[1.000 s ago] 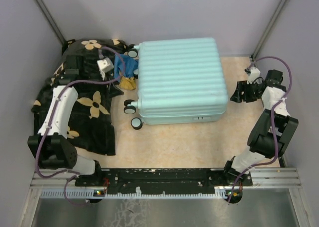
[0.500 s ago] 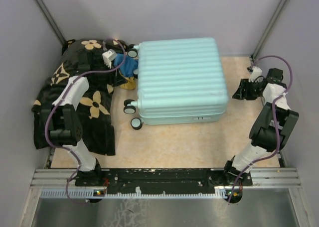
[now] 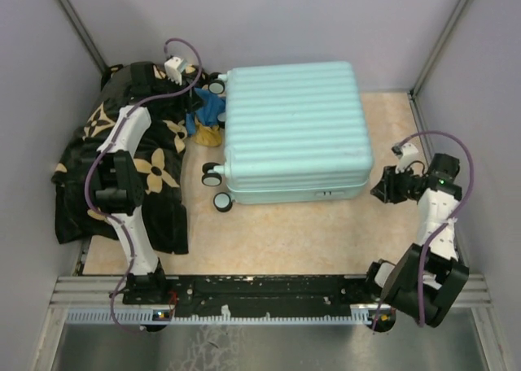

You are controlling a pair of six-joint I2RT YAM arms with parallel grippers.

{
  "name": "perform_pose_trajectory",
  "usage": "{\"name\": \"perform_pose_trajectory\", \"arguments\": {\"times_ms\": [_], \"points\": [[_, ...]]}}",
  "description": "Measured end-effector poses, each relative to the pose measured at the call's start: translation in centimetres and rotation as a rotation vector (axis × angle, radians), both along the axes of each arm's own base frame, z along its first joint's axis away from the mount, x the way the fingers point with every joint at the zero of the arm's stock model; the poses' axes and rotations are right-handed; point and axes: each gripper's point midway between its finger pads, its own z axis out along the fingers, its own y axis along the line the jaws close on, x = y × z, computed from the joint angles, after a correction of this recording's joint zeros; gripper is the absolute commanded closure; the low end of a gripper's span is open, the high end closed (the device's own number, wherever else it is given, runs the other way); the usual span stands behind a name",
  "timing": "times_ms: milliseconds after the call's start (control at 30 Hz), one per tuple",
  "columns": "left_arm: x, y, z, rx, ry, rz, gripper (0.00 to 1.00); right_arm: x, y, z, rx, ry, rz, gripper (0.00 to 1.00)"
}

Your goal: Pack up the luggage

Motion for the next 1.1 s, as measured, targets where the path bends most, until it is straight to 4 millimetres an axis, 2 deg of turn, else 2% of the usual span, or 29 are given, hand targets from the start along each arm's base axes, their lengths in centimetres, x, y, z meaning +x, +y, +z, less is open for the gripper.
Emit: {"name": "perform_pose_trajectory", "arguments": {"times_ms": [133,233,400,533,633,733,767,800,833,933,1000,1100], "points": [[1.9,0.4,-0.6,-0.017,0.019,0.032,0.35,-0.2,3.8,-1.3,0.038,0.005,0.086,0.69],[3.6,1.0,0.4,-0.027,-0.004,0.069,0.35,-0.2,5.8,-2.3,0.101,0.008,0.083,0.68],[4.5,2.2,1.8,-0.025,-0.044,0.105,0.40,1.1,6.3,-3.1,0.209,0.007,-0.041,0.69],[3.8,1.7,0.6,0.002,-0.034,0.054,0.46,2.8,6.3,-3.7,0.316,0.063,-0.148,0.70],[1.2,-0.3,-2.7,0.041,0.034,-0.030,0.48,4.6,6.2,-4.3,0.369,0.094,-0.196,0.71],[-4.3,-3.0,-8.1,0.086,0.172,-0.138,0.51,6.9,5.5,-4.2,0.402,0.097,-0.243,0.71],[-5.9,-3.5,-9.2,0.096,0.205,-0.164,0.51,7.5,5.3,-4.2,0.407,0.094,-0.256,0.71],[-7.6,-4.2,-10.4,0.108,0.238,-0.195,0.51,9.2,4.7,-4.0,0.415,0.083,-0.284,0.71],[-9.2,-4.7,-11.4,0.120,0.263,-0.226,0.51,9.3,4.7,-4.0,0.415,0.082,-0.286,0.71],[-13.1,-6.1,-12.7,0.154,0.289,-0.312,0.50,11.8,3.9,-3.6,0.422,0.071,-0.312,0.71],[-14.7,-7.2,-12.5,0.157,0.267,-0.361,0.50,13.4,3.3,-3.1,0.418,0.052,-0.324,0.71],[-16.4,-10.6,-11.4,0.142,0.185,-0.455,0.51,15.3,1.6,-1.6,0.405,0.001,-0.347,0.70]]}}
